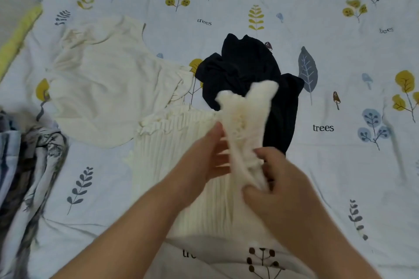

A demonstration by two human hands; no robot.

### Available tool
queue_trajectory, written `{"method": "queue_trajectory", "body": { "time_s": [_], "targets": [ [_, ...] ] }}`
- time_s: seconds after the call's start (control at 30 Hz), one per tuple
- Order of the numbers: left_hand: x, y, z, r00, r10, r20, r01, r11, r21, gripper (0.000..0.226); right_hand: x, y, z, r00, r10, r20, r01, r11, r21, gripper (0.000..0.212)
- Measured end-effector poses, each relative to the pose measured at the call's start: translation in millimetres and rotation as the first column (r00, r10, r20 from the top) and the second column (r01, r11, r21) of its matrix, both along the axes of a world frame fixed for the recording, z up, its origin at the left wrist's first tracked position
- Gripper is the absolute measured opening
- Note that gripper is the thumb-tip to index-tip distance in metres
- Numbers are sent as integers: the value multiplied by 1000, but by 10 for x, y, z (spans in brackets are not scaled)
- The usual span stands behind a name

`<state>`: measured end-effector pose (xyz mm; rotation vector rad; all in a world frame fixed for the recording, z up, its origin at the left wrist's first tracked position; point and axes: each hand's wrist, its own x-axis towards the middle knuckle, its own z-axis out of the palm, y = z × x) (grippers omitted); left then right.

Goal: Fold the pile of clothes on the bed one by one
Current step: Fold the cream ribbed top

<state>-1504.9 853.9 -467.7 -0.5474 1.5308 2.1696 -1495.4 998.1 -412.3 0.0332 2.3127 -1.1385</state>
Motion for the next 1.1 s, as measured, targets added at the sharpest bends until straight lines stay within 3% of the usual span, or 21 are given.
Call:
{"method": "queue_trajectory", "body": {
  "time_s": [0.1,0.2,0.27,0.37,0.43,0.5,0.53,0.6,0.7,0.77,0.83,0.93,1.03,1.1],
  "targets": [
    [-38,-342,148,999,21,-44,-25,996,-90,47,201,-455,-52,989,125,-80,-124,992,18,49],
    [-26,-692,66,999,-43,-4,38,917,-397,40,350,-833,-152,972,229,-44,-227,973,41,54],
    [13,-924,-32,997,-47,53,67,869,-491,22,446,-970,-229,949,313,-31,-312,950,19,50],
    [94,-1165,-210,994,9,111,45,877,-478,14,415,-955,-341,968,150,-202,-147,989,29,36],
    [136,-1161,-360,992,26,120,67,701,-710,18,328,-892,-517,932,52,-360,17,982,188,42],
    [201,-1026,-441,995,64,78,46,402,-915,28,269,-898,-700,967,95,-236,10,912,411,56],
    [249,-936,-437,998,63,16,-4,312,-950,37,285,-919,-795,988,118,-102,-54,873,484,60],
    [382,-785,-428,994,-30,-105,-97,201,-975,55,400,-961,-952,983,173,59,-177,822,541,67],
    [609,-729,-547,973,-225,-52,-40,59,-997,65,610,-972,-1065,978,206,-9,-164,803,573,73],
    [760,-785,-701,944,-320,83,116,85,-990,70,666,-975,-1088,969,233,-86,-126,760,638,74],
    [860,-869,-883,926,-359,120,182,145,-972,76,678,-994,-1118,956,273,-112,-130,731,669,66],
    [845,-917,-996,929,-360,83,166,206,-964,74,670,-1015,-1186,952,288,-107,-140,715,685,63],
    [793,-895,-928,935,-350,58,148,236,-960,72,627,-990,-1156,953,291,-80,-174,746,643,74],
    [802,-865,-816,956,-294,14,88,239,-967,72,595,-899,-1144,966,247,-76,-170,830,532,71]
  ]
}}
